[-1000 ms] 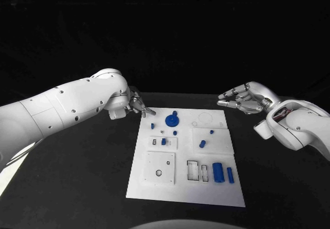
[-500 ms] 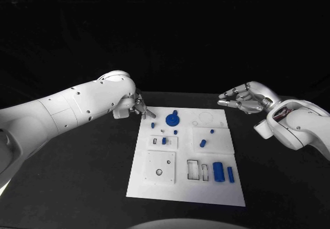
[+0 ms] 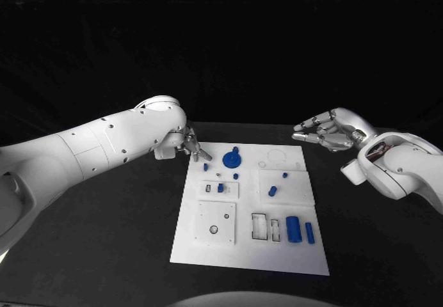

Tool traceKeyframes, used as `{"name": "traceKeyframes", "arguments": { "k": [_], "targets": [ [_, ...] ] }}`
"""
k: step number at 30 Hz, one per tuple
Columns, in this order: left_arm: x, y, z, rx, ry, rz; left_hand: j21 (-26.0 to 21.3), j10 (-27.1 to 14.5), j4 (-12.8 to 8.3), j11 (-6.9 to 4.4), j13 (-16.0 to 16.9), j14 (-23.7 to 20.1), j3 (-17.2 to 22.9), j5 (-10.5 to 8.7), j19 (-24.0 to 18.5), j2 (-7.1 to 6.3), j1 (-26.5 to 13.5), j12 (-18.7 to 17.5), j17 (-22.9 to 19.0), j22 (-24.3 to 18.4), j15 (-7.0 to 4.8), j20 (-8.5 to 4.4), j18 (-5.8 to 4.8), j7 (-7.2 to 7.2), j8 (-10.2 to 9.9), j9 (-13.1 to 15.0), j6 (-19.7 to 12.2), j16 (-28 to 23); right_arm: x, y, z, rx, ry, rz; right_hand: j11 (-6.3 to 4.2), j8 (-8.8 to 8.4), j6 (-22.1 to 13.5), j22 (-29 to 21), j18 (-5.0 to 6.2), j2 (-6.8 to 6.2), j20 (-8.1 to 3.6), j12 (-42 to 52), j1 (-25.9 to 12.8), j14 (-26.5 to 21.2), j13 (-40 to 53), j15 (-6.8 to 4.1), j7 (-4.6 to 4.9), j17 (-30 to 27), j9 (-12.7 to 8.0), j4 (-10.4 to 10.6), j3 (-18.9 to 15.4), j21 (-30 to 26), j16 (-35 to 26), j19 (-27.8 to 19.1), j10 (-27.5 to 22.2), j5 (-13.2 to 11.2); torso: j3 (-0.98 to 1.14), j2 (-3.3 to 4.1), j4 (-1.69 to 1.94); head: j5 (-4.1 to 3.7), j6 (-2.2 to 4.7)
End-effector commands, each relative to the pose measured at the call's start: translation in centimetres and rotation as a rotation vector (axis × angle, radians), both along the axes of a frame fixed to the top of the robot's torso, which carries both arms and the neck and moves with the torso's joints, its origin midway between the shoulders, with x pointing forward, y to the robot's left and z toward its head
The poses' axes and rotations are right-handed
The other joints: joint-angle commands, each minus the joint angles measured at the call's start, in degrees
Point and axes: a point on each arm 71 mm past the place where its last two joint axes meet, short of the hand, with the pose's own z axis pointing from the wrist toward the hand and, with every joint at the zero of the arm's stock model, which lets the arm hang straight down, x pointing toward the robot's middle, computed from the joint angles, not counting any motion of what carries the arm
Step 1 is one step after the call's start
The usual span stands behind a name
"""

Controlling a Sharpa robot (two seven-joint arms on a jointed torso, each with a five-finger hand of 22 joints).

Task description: Assemble the parts on the task board

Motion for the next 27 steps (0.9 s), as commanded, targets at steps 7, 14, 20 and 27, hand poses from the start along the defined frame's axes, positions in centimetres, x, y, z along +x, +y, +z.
{"name": "traceKeyframes", "arguments": {
  "k": [7,14,20,27],
  "targets": [
    [-0.50,-1.03,-0.79,-0.003,0.051,-0.063,0.38,0.51,-0.30,-0.19,0.05,5.82,-0.26,0.27,2.93,1.47,1.40,0.47,15.09,6.15,-0.55,-0.57,-0.13,-0.23,0.25,-0.39,0.63,0.17,0.03,0.12,-0.14,0.001,0.003,0.016,-0.01,0.29,-0.07,-0.01,0.61,0.32,-0.16,-0.14,0.22,4.05,8.91,-0.01,-0.44,5.68,0.06,-0.15,-0.38,-0.36,-0.26,-0.09,1.04,0.47,-0.01,0.07,-0.08,0.04,0.08],
    [-0.62,-1.34,-0.94,-0.016,0.054,-0.066,0.41,0.54,-0.35,-0.21,0.09,5.82,-0.21,0.34,2.94,1.62,1.87,0.54,15.09,6.19,-0.57,-0.60,-0.14,-0.24,0.23,-0.48,0.66,0.17,0.06,0.12,-0.20,0.001,0.005,0.015,-0.01,0.29,-0.07,0.00,0.60,0.42,-0.16,-0.12,0.38,4.05,8.92,-0.01,-0.43,5.69,0.06,-0.19,-0.44,-0.36,-0.27,-0.08,1.05,0.77,0.05,0.04,-0.03,0.01,0.03],
    [-0.67,-1.49,-0.96,-0.026,0.056,-0.067,0.44,0.52,-0.40,-0.21,0.04,5.82,-0.15,0.37,2.96,1.76,2.27,0.51,15.09,6.25,-0.58,-0.62,-0.15,-0.25,0.22,-0.56,0.69,0.17,0.10,0.19,-0.33,0.001,0.008,0.017,-0.01,0.29,-0.08,-0.04,0.61,0.44,-0.17,-0.14,0.42,4.05,8.91,-0.01,-0.43,5.68,0.06,-0.21,-0.45,-0.38,-0.27,-0.09,1.04,0.85,0.03,0.04,-0.02,0.06,-0.04],
    [-0.63,-1.44,-0.99,-0.028,0.056,-0.060,0.38,0.49,-0.87,-0.24,-0.04,5.82,0.89,0.45,2.92,3.05,4.89,0.52,15.09,6.23,-0.61,-0.67,-0.14,-0.25,0.16,-0.92,0.74,0.17,0.10,0.20,-0.47,0.001,0.012,0.017,-0.01,0.29,-0.08,-0.06,0.62,0.46,-0.17,-0.16,0.44,4.05,8.90,-0.01,-0.43,5.68,0.06,-0.21,-0.46,-0.39,-0.27,-0.10,1.03,0.90,0.03,0.03,-0.02,0.09,-0.04]
  ]
}}
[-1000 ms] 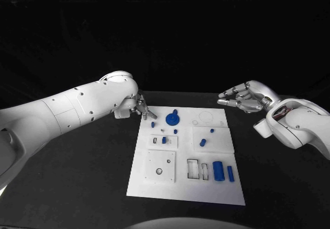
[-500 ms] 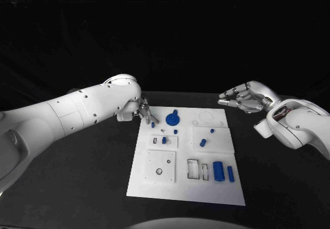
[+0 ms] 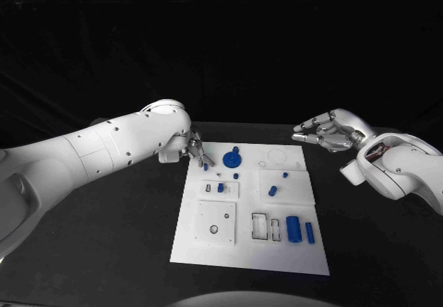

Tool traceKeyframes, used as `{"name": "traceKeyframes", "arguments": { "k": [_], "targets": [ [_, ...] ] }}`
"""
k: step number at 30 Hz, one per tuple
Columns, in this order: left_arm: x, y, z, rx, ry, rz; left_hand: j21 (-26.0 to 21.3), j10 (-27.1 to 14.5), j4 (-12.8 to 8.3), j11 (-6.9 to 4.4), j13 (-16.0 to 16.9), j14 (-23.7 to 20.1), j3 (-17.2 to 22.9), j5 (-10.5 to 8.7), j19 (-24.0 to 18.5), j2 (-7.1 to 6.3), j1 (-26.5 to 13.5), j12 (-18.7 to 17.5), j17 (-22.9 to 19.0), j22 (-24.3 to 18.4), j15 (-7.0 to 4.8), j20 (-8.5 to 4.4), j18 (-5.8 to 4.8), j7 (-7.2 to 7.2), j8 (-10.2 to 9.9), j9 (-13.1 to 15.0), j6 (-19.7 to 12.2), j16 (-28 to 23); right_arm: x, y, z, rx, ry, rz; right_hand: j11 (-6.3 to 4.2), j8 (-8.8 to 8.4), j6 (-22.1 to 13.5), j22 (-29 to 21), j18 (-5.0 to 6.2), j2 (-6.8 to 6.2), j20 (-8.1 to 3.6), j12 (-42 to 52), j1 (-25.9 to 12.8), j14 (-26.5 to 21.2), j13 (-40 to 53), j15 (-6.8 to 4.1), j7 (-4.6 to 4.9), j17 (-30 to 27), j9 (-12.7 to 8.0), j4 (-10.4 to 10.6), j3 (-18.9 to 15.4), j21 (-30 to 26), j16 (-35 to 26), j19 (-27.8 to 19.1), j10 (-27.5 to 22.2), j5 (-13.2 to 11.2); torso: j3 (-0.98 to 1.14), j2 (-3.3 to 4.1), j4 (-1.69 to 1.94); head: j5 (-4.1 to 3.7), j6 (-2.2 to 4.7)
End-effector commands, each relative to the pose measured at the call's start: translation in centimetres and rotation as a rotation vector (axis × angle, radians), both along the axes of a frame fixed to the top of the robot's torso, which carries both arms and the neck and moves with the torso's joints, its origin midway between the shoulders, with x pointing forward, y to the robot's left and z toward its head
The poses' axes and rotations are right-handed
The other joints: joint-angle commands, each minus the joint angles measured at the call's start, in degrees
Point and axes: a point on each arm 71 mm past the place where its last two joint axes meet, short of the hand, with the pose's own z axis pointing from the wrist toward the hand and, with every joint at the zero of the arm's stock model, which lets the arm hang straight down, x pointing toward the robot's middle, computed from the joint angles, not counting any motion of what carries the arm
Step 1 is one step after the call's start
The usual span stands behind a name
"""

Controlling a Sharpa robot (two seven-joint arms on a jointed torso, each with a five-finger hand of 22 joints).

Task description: Assemble the parts on the task board

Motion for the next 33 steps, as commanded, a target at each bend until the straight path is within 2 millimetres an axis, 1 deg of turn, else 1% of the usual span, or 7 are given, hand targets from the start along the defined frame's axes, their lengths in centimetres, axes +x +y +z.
{"name": "traceKeyframes", "arguments": {
  "k": [1,8,16,23,28,30,33],
  "targets": [
    [-0.09,-0.26,-0.07,-0.013,0.014,-0.012,0.13,0.27,-0.34,-0.03,-0.11,6.03,0.65,0.17,2.70,0.54,1.45,0.28,15.10,6.23,-0.39,-0.45,-0.12,-0.01,0.15,-0.16,0.50,0.17,-0.05,0.16,-0.10,0.000,0.005,0.018,-0.01,0.29,-0.08,-0.05,0.61,0.23,-0.17,-0.15,0.22,4.05,8.90,-0.01,-0.43,5.69,0.08,-0.05,-0.31,-0.39,-0.27,-0.10,1.03,0.34,-0.01,-0.01,0.00,0.02,0.00],
    [-0.13,-0.34,-0.14,-0.012,0.024,-0.016,0.02,0.20,-1.64,-0.14,-0.23,6.03,2.59,0.20,2.65,1.20,4.78,0.23,15.10,6.16,-0.45,-0.51,-0.09,-0.12,0.10,-0.51,0.51,0.17,-0.07,0.18,-0.14,0.000,0.007,0.019,-0.01,0.29,-0.08,-0.05,0.61,0.23,-0.17,-0.15,0.22,4.05,8.90,-0.01,-0.43,5.69,0.08,-0.05,-0.31,-0.39,-0.27,-0.10,1.03,0.34,-0.04,0.01,-0.01,0.04,-0.08],
    [-0.09,-0.42,-0.36,-0.010,0.033,-0.014,0.02,0.19,-2.11,-0.24,-0.30,6.03,3.55,0.19,2.65,1.47,5.95,0.19,15.10,6.20,-0.51,-0.56,-0.10,-0.23,0.17,-0.65,0.72,0.17,-0.09,0.21,-0.15,0.000,0.008,0.021,-0.01,0.30,-0.08,-0.06,0.61,0.27,-0.17,-0.15,0.27,4.05,8.90,-0.01,-0.43,5.68,0.08,-0.07,-0.34,-0.40,-0.28,-0.10,1.04,0.45,-0.03,0.02,-0.01,-0.05,-0.23],
    [-0.01,-0.32,-0.51,-0.014,0.032,-0.004,-0.01,0.19,-2.62,-0.43,-0.38,6.03,5.88,0.24,2.65,2.91,7.69,0.13,15.10,6.22,-0.68,-0.71,-0.09,-0.43,0.00,-0.98,0.60,0.17,-0.10,0.20,-0.16,0.000,0.009,0.021,-0.01,0.30,-0.08,-0.06,0.61,0.27,-0.17,-0.15,0.27,4.05,8.90,-0.01,-0.43,5.68,0.08,-0.07,-0.34,-0.40,-0.28,-0.10,1.04,0.45,-0.01,0.00,-0.01,-0.07,-0.34],
    [0.04,-0.28,-0.54,-0.022,0.030,0.001,-0.03,-0.06,-5.41,-0.74,-0.57,6.03,12.06,1.20,2.66,4.15,12.52,-0.23,15.10,6.27,-1.04,-1.05,-0.09,-0.72,-0.40,-1.39,-0.08,0.17,-0.12,0.23,-0.16,0.000,0.010,0.023,-0.01,0.30,-0.08,-0.06,0.61,0.27,-0.17,-0.15,0.27,4.05,8.90,-0.01,-0.43,5.68,0.08,-0.07,-0.34,-0.40,-0.28,-0.10,1.04,0.45,0.00,-0.03,-0.03,-0.07,-0.35],
    [0.05,-0.29,-0.53,-0.029,0.027,0.002,-0.06,-0.14,-6.51,-0.54,-0.69,6.03,15.70,2.71,2.65,3.48,13.64,-0.46,15.10,6.27,-0.92,-1.10,-0.09,-0.36,-0.38,-1.44,-0.29,0.17,-0.13,0.23,-0.17,0.000,0.011,0.024,-0.01,0.30,-0.08,-0.06,0.61,0.27,-0.17,-0.15,0.27,4.05,8.90,-0.01,-0.43,5.68,0.08,-0.07,-0.34,-0.40,-0.28,-0.10,1.04,0.45,0.00,-0.05,0.00,-0.08,-0.37],
    [0.07,-0.34,-0.47,-0.052,0.018,0.005,-0.09,0.10,-7.45,-0.46,-0.80,6.03,21.48,3.81,2.66,1.58,13.33,-0.58,15.10,6.30,-0.60,-0.82,-0.12,-0.13,0.02,-1.29,-0.26,0.17,-0.14,0.23,-0.17,-0.001,0.012,0.025,-0.01,0.30,-0.08,-0.06,0.61,0.27,-0.17,-0.15,0.27,4.05,8.90,-0.01,-0.43,5.68,0.08,-0.07,-0.34,-0.40,-0.28,-0.10,1.04,0.45,0.02,-0.09,0.00,-0.04,-0.38]
  ]
}}
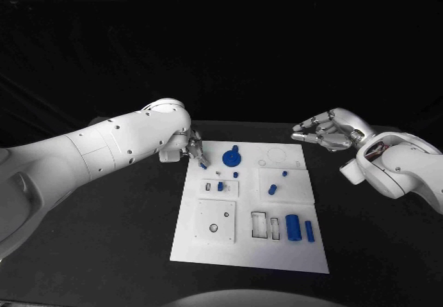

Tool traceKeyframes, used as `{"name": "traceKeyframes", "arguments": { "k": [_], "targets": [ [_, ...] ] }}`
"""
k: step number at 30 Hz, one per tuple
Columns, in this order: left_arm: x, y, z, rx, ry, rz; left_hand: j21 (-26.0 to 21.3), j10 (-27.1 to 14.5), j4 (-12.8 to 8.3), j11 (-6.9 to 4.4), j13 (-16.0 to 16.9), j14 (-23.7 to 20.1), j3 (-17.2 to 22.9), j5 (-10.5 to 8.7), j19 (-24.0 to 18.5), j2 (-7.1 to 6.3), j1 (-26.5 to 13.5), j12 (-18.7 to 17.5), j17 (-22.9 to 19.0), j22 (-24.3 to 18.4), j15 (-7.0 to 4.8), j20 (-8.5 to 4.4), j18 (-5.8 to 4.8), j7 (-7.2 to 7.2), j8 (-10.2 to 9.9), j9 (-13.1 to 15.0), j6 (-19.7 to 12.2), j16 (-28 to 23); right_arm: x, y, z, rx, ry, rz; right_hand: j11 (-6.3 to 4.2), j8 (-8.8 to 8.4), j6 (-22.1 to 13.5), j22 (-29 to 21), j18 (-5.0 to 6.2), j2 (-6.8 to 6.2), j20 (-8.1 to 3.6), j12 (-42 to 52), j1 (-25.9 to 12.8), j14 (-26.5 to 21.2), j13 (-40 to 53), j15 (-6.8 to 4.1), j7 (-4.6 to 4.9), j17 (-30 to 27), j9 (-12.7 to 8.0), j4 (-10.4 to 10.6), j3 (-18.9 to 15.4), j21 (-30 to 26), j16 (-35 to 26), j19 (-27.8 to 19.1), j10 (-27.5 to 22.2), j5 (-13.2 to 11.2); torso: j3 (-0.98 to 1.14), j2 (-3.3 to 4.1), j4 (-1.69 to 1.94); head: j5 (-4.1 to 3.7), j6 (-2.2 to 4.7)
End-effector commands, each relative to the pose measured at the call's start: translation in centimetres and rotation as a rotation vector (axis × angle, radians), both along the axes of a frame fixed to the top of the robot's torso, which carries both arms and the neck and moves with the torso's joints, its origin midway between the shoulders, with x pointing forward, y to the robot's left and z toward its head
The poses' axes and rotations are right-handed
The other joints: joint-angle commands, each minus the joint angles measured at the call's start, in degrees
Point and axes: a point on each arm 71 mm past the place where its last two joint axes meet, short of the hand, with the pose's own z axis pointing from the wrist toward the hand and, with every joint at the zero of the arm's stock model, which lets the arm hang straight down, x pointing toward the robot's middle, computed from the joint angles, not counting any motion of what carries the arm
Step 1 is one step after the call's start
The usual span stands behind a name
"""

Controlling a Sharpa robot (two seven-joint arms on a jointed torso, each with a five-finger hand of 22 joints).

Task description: Assemble the parts on the task board

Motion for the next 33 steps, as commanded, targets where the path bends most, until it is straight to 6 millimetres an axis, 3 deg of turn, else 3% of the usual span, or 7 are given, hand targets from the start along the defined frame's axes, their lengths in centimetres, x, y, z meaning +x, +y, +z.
{"name": "traceKeyframes", "arguments": {
  "k": [1,3,4,5,9,18,33],
  "targets": [
    [-0.1,-0.3,-0.1,-0.044,-0.007,-0.002,-0.06,0.50,-2.79,0.18,0.06,5.83,9.93,1.22,2.90,-2.26,-1.25,-0.28,15.06,6.40,0.34,-0.23,-0.09,0.22,1.27,0.67,0.65,0.17,-0.1,0.2,-0.1,-0.001,0.006,0.020,-0.01,0.30,-0.08,-0.05,0.62,0.27,-0.17,-0.15,0.27,4.05,8.90,-0.01,-0.43,5.67,0.09,-0.07,-0.34,-0.40,-0.28,-0.10,1.03,0.14,0.02,-0.07,0.01,0.03,-0.05],
    [-0.1,-0.3,0.0,-0.067,-0.019,0.004,-0.04,0.80,-3.53,0.17,0.27,5.83,13.94,1.89,2.93,-3.76,-2.45,-0.05,15.06,6.47,0.19,0.02,-0.13,-0.11,1.83,0.97,0.70,0.17,-0.1,0.2,-0.1,-0.001,0.007,0.020,-0.01,0.31,-0.07,-0.02,0.61,0.31,-0.17,-0.09,0.33,4.04,8.93,-0.01,-0.44,5.64,0.09,-0.08,-0.39,-0.38,-0.30,-0.09,1.06,0.26,0.00,-0.08,0.04,0.02,-0.07],
    [-0.1,-0.3,0.1,-0.076,-0.025,0.007,-0.01,1.14,-3.91,0.14,0.31,5.83,18.64,2.63,2.97,-5.49,-5.13,0.07,15.06,6.56,0.52,-0.15,-0.10,0.10,2.65,1.42,0.86,0.17,-0.1,0.2,-0.1,-0.002,0.007,0.020,-0.01,0.31,-0.07,-0.02,0.61,0.31,-0.17,-0.09,0.33,4.04,8.93,-0.01,-0.44,5.64,0.09,-0.08,-0.39,-0.38,-0.30,-0.09,1.06,0.26,0.00,-0.08,0.04,0.02,-0.08],
    [-0.1,-0.4,0.1,-0.088,-0.032,0.011,0.01,1.22,-4.63,0.15,0.33,5.83,20.18,2.78,2.98,-6.19,-5.71,0.10,15.06,6.61,0.13,0.09,-0.16,-0.01,2.90,1.59,0.70,0.17,-0.1,0.1,-0.1,-0.002,0.008,0.020,-0.01,0.31,-0.07,-0.02,0.61,0.31,-0.17,-0.09,0.33,4.04,8.93,-0.01,-0.44,5.64,0.09,-0.08,-0.39,-0.38,-0.30,-0.09,1.06,0.26,0.01,-0.08,0.04,0.03,-0.08],
    [-0.4,-0.3,0.3,-0.129,-0.057,0.030,0.04,1.58,-5.96,0.18,0.50,5.83,23.59,3.68,3.03,-7.27,-8.04,0.34,15.06,6.72,0.13,-0.01,-0.16,-0.31,3.81,2.13,0.71,0.17,-0.1,0.2,-0.1,-0.003,0.011,0.021,-0.01,0.31,-0.07,-0.02,0.61,0.31,-0.17,-0.09,0.33,4.04,8.93,-0.01,-0.44,5.64,0.09,-0.08,-0.39,-0.38,-0.30,-0.09,1.06,0.26,0.05,-0.09,-0.01,0.08,-0.07],
    [-2.2,0.1,0.8,-0.177,-0.108,0.066,0.36,2.13,-7.54,-0.04,0.98,5.83,26.47,5.06,3.22,-8.16,-10.63,0.85,15.06,7.18,-0.02,-0.17,-0.26,-0.52,4.93,2.73,0.91,0.17,-0.1,0.0,-0.3,-0.005,0.017,0.020,-0.01,0.31,-0.07,-0.02,0.61,0.31,-0.17,-0.09,0.33,4.04,8.93,-0.01,-0.44,5.64,0.09,-0.08,-0.39,-0.38,-0.30,-0.09,1.06,0.26,0.09,-0.08,0.12,-0.14,-0.07],
    [-6.6,0.4,-0.8,-0.177,-0.198,0.061,0.79,2.49,-8.95,-0.42,0.81,5.83,29.22,5.88,3.48,-9.28,-12.87,0.80,15.06,7.77,-0.33,-0.48,-0.39,-0.95,6.11,3.24,1.45,0.17,-0.1,-0.1,-0.4,-0.007,0.019,0.017,-0.01,0.32,-0.06,-0.04,0.61,0.34,-0.17,-0.09,0.37,4.02,8.94,-0.01,-0.44,5.55,0.10,-0.09,-0.44,-0.40,-0.35,-0.09,1.06,0.35,0.12,-0.30,0.34,-0.04,-0.50]
  ]
}}
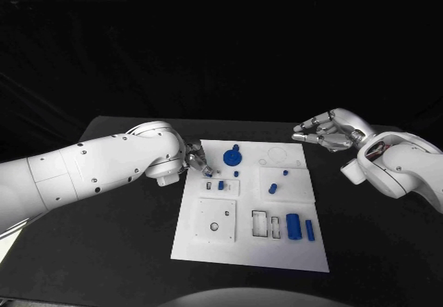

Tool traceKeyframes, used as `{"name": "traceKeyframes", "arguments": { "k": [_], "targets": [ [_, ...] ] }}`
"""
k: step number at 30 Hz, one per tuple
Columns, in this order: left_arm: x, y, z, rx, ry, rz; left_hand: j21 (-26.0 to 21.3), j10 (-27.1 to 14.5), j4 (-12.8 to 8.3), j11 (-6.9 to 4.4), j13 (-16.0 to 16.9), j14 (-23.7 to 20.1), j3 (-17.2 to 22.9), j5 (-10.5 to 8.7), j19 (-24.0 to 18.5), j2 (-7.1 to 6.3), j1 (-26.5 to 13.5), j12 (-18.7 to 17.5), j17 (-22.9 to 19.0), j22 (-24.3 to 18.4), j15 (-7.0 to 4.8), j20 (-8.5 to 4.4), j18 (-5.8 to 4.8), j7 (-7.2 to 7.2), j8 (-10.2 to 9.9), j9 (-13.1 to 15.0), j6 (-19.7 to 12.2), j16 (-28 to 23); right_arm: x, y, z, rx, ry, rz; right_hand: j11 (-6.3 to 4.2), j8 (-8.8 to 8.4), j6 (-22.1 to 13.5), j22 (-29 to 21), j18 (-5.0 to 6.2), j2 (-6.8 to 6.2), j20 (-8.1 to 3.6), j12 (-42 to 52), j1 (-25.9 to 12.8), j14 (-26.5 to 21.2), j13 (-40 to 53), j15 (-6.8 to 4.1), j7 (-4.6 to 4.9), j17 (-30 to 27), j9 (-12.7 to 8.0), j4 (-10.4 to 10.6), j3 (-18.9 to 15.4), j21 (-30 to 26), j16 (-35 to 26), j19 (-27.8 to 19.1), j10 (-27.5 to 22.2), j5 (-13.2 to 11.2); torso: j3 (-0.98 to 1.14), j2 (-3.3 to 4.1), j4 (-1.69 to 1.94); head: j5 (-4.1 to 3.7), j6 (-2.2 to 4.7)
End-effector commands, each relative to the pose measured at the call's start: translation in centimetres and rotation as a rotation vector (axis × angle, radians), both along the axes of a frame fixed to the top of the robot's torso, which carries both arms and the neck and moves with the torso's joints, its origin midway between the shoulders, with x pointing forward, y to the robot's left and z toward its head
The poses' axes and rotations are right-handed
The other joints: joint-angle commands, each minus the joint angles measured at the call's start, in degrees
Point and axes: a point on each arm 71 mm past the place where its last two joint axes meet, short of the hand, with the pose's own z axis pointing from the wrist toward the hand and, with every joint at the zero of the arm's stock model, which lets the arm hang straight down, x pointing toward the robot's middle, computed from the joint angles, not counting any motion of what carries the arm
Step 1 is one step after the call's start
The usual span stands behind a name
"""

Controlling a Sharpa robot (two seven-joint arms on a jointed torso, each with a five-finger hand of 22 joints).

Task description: Assemble the parts on the task board

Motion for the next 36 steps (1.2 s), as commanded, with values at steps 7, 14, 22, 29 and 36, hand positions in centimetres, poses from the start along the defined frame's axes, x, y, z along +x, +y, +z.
{"name": "traceKeyframes", "arguments": {
  "k": [7,14,22,29,36],
  "targets": [
    [-1.2,0.0,-0.3,0.031,-0.060,0.021,0.45,0.50,-7.56,-0.16,-0.39,5.94,8.21,0.34,3.57,-0.05,-1.14,-0.35,15.08,7.99,-0.49,-0.53,-0.44,-1.12,0.49,0.17,1.18,0.17,-0.1,0.1,-0.1,-0.002,0.006,0.016,-0.01,0.32,-0.06,-0.04,0.61,0.34,-0.17,-0.09,0.37,4.02,8.93,-0.01,-0.44,5.54,0.06,0.08,-0.28,-0.40,-0.35,-0.09,1.06,0.36,0.01,0.01,0.02,0.12,-0.32],
    [-1.7,-0.1,-0.8,0.059,-0.027,0.002,0.48,0.43,-7.62,-0.19,-0.73,5.94,8.42,0.35,3.58,-0.10,-1.38,-0.63,15.08,8.03,-0.51,-0.56,-0.45,-1.16,0.60,0.22,1.21,0.17,-0.1,0.1,-0.1,-0.002,0.007,0.016,-0.01,0.32,-0.06,-0.04,0.61,0.34,-0.17,-0.09,0.37,4.02,8.93,-0.01,-0.44,5.54,0.06,0.08,-0.28,-0.40,-0.35,-0.09,1.06,0.36,0.02,0.02,0.02,0.13,-0.45],
    [-2.0,0.0,-1.1,0.092,0.009,-0.011,0.60,0.39,-7.71,-0.23,-1.03,5.94,8.65,0.36,3.64,-0.16,-1.63,-0.87,15.08,8.18,-0.53,-0.57,-0.49,-1.21,0.75,0.29,1.25,0.17,-0.1,0.1,-0.1,-0.002,0.006,0.016,-0.01,0.32,-0.06,-0.04,0.61,0.34,-0.17,-0.09,0.37,4.02,8.93,-0.01,-0.44,5.54,0.06,0.08,-0.28,-0.40,-0.35,-0.09,1.06,0.36,0.01,0.02,0.02,0.18,-0.81],
    [-2.0,0.0,-1.3,0.106,0.032,-0.022,0.65,0.38,-7.76,-0.24,-1.13,5.94,8.74,0.37,3.66,-0.19,-1.72,-0.95,15.08,8.25,-0.54,-0.58,-0.51,-1.24,0.80,0.32,1.26,0.17,-0.1,0.2,-0.1,-0.001,0.006,0.018,-0.01,0.32,-0.06,-0.04,0.61,0.34,-0.17,-0.09,0.37,4.02,8.93,-0.01,-0.44,5.54,0.06,0.08,-0.28,-0.40,-0.35,-0.09,1.06,0.36,0.01,0.04,-0.03,0.24,-1.02],
    [-2.2,-0.1,-1.6,0.111,0.053,-0.032,0.68,0.40,-7.82,-0.25,-1.15,5.94,8.81,0.38,3.67,-0.24,-1.81,-0.96,15.08,8.29,-0.54,-0.58,-0.52,-1.26,0.86,0.34,1.26,0.17,-0.1,0.2,-0.1,-0.001,0.006,0.018,-0.01,0.32,-0.06,-0.04,0.61,0.34,-0.17,-0.09,0.37,4.02,8.93,-0.01,-0.44,5.54,0.06,0.08,-0.28,-0.40,-0.35,-0.09,1.06,0.36,0.01,0.01,0.01,0.20,-1.20]
  ]
}}
